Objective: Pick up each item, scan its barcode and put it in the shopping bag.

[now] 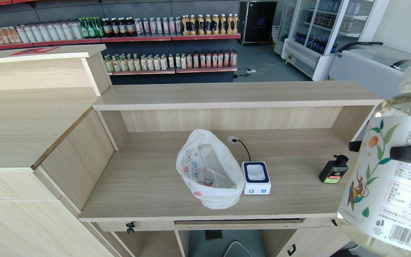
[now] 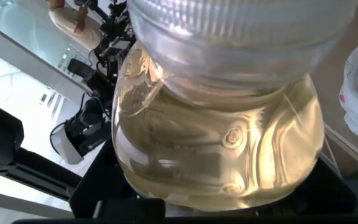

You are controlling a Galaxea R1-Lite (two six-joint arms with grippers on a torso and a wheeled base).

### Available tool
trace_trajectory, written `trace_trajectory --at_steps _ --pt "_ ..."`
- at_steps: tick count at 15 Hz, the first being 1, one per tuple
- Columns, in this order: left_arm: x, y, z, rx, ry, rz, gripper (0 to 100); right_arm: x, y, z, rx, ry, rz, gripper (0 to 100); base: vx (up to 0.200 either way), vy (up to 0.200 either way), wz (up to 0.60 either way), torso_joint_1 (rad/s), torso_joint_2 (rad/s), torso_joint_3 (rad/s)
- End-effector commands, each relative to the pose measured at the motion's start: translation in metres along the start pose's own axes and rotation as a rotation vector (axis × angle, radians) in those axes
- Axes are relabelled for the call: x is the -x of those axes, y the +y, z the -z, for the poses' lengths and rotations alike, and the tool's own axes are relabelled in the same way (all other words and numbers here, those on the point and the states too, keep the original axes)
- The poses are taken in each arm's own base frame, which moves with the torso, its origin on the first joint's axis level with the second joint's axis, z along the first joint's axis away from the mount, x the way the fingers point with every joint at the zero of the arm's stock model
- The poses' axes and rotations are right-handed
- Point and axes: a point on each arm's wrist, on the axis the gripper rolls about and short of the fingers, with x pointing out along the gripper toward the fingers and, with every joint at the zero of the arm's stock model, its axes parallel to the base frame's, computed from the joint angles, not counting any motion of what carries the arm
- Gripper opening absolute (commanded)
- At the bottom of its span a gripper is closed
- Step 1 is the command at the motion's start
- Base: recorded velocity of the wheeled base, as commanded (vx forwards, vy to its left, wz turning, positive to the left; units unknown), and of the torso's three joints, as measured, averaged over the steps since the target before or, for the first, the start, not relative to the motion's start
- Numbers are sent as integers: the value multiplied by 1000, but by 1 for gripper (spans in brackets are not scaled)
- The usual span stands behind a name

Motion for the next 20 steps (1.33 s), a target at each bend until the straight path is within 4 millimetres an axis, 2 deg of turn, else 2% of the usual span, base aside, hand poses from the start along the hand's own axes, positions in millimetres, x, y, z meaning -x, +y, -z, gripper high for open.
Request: trace_trajectory --at_steps 1,20 --pt "0 0 0 0 2 -1 100 -3 -2 2 -13 12 -11 0 0 0 0 0 0 0" --pt "0 0 0 0 2 -1 100 -5 -5 8 -36 24 -10 0 0 0 0 0 0 0"
